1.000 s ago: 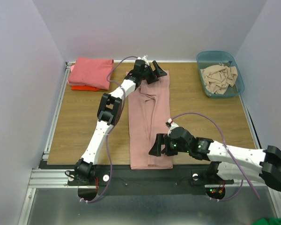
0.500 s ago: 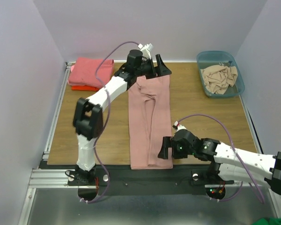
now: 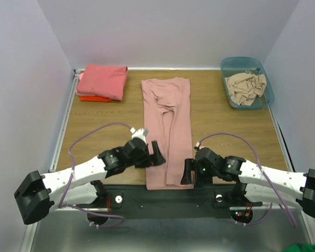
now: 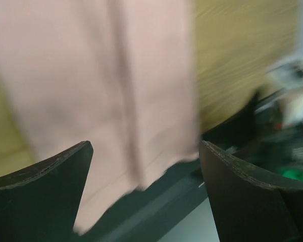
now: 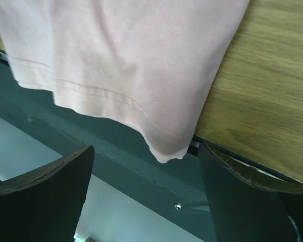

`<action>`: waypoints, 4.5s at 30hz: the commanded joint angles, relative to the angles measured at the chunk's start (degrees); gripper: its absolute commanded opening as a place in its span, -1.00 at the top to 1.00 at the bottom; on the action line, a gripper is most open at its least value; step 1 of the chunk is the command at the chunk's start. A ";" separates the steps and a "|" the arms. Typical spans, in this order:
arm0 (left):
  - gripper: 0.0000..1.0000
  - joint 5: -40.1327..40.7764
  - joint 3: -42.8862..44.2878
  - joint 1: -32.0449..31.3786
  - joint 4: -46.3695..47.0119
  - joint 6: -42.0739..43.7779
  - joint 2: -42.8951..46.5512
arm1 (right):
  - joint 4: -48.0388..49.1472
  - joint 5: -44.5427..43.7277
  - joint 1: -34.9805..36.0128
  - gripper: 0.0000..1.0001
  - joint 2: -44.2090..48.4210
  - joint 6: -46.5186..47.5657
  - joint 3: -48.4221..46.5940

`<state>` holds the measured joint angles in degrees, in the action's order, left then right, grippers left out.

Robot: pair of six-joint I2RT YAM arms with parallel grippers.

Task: Fold and stack the t-shirts
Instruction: Fold the tshirt

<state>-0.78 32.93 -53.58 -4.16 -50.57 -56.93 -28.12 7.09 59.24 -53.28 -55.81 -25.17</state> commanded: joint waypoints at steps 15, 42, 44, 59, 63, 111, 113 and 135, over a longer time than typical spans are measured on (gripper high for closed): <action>-0.78 1.57 -10.61 -10.84 -19.39 -21.33 2.71 | 3.68 0.20 0.43 -0.22 -4.73 -4.13 2.76; 1.00 12.72 -4.02 -11.29 -11.13 -17.55 6.83 | -0.09 -19.73 0.35 0.99 -7.89 0.70 -12.43; 1.00 16.22 -2.96 -9.44 -10.00 -15.81 6.04 | -0.09 -25.79 -0.09 0.99 -10.26 1.40 -15.42; 1.00 24.51 9.17 9.19 3.72 4.41 -9.07 | 4.56 -45.33 -12.65 0.99 -29.06 7.56 -34.33; 1.00 19.87 11.63 13.15 8.37 8.45 -14.34 | 7.19 -43.92 -16.43 0.99 -31.18 9.75 -35.65; -0.97 8.94 -8.93 11.39 0.92 -4.63 0.06 | 22.67 0.64 -26.28 -1.00 -54.04 32.96 -47.68; -0.97 9.91 -9.81 11.39 -1.45 -5.24 3.04 | 22.67 -1.01 -26.28 -1.00 -57.28 34.18 -51.46; -0.97 13.08 -10.17 11.39 -6.30 -7.09 6.57 | 21.53 -22.50 -27.52 -1.00 -59.77 39.38 -64.95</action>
<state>10.59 22.06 -42.02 -11.03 -57.56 -49.47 -7.77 -17.96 31.70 -120.95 -16.64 -95.15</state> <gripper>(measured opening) 0.985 0.998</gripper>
